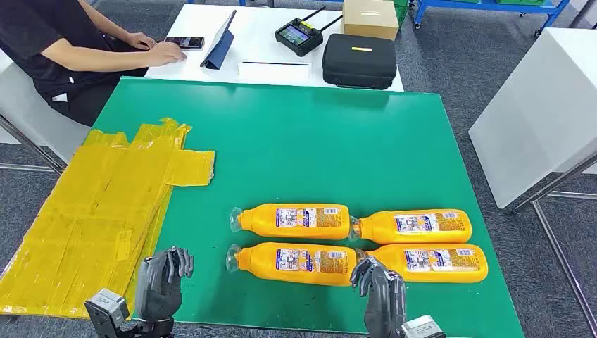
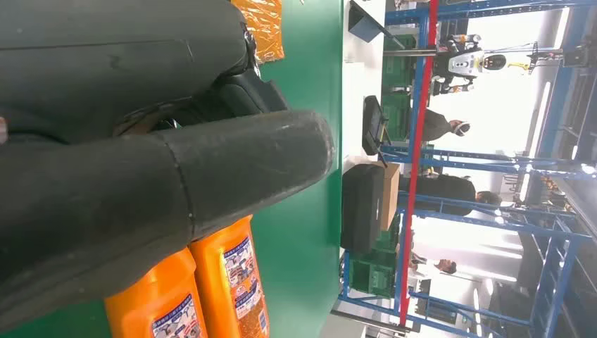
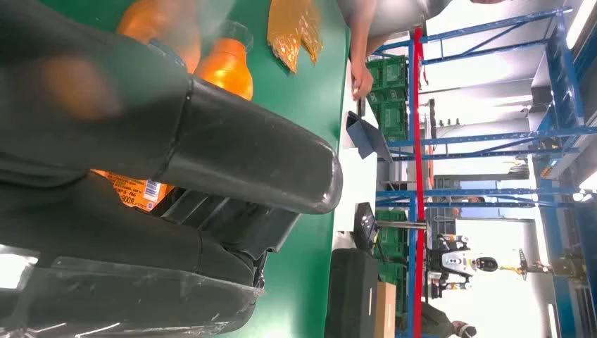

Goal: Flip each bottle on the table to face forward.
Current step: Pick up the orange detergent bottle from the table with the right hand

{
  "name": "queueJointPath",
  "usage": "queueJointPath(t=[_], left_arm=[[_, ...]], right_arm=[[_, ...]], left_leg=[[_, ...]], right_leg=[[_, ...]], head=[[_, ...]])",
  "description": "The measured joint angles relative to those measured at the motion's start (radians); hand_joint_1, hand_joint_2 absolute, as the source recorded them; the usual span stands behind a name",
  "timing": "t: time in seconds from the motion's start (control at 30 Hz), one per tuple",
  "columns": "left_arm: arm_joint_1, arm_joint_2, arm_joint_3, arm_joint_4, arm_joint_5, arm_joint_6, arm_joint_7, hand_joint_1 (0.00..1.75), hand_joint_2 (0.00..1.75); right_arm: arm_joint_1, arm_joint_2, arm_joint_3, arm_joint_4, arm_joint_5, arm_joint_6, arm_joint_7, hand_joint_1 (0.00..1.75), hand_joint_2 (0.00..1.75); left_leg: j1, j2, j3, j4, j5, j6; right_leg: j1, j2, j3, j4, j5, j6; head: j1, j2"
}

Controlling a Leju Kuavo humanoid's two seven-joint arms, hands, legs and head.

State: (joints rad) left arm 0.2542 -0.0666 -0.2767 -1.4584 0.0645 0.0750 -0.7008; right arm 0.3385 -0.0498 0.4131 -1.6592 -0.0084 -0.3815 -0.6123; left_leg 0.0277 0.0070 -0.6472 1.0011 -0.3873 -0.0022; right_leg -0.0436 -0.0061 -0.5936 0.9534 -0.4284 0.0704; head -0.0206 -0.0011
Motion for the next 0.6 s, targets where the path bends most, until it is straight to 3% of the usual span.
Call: queueJointPath(t=[0.03, 0.07, 0.1, 0.13, 0.3, 0.47, 0.6], left_arm=[[0.0, 0.0, 0.0, 0.0, 0.0, 0.0, 0.0, 0.58, 0.0], [0.001, 0.0, 0.0, 0.0, -0.001, 0.0, 0.001, 0.44, 0.0], [0.001, -0.001, -0.001, 0.0, -0.006, 0.002, 0.005, 0.0, 0.0], [0.001, -0.001, -0.004, 0.0, -0.015, 0.005, 0.016, 0.0, 0.0], [0.003, 0.004, -0.046, -0.019, -0.05, 0.029, 0.118, 0.0, 0.0], [0.008, 0.018, -0.08, -0.041, -0.056, 0.068, 0.136, 0.0, 0.0], [0.021, 0.029, -0.095, -0.06, -0.045, 0.11, 0.145, 0.0, 0.0]], right_arm=[[0.0, 0.0, 0.0, 0.0, 0.0, 0.0, 0.0, 1.11, 0.0], [0.0, -0.001, 0.0, -0.001, 0.0, -0.001, 0.0, 0.83, 0.0], [0.001, -0.001, 0.001, -0.002, 0.001, -0.007, -0.001, 0.39, 0.0], [0.003, -0.002, 0.001, -0.003, 0.003, -0.017, -0.002, 0.01, 0.0], [0.015, -0.006, 0.004, -0.026, 0.007, -0.08, 0.002, 0.0, 0.0], [0.025, -0.018, 0.017, -0.035, -0.005, -0.093, 0.015, 0.0, 0.0], [0.032, -0.028, 0.026, -0.041, 0.07, -0.151, 0.097, 0.0, 1.75]], left_leg=[[0.0, 0.0, 0.0, 0.0, 0.0, 0.0], [0.0, 0.0, 0.0, 0.0, 0.0, 0.0], [0.0, 0.0, 0.0, 0.0, 0.0, 0.0], [0.0, 0.0, 0.0, 0.0, 0.0, 0.0], [0.0, 0.0, 0.0, 0.0, 0.0, 0.0], [0.0, 0.0, 0.0, 0.0, 0.0, 0.0], [0.0, 0.0, 0.001, 0.0, 0.0, 0.0]], right_leg=[[0.0, 0.0, 0.001, 0.0, 0.0, 0.0], [0.0, 0.0, 0.001, 0.0, 0.0, 0.0], [0.0, 0.0, 0.002, 0.0, 0.0, 0.0], [0.0, 0.0, 0.002, 0.0, 0.0, 0.0], [0.0, 0.0, 0.003, 0.0, 0.0, 0.0], [0.0, 0.0, 0.002, 0.0, -0.001, 0.0], [0.0, 0.0, 0.001, 0.0, -0.001, -0.001]], head=[[0.0, 0.0], [0.0, 0.0], [0.0, 0.0], [0.0, 0.0], [0.0, 0.0], [0.0, 0.0], [0.0, 0.0]])
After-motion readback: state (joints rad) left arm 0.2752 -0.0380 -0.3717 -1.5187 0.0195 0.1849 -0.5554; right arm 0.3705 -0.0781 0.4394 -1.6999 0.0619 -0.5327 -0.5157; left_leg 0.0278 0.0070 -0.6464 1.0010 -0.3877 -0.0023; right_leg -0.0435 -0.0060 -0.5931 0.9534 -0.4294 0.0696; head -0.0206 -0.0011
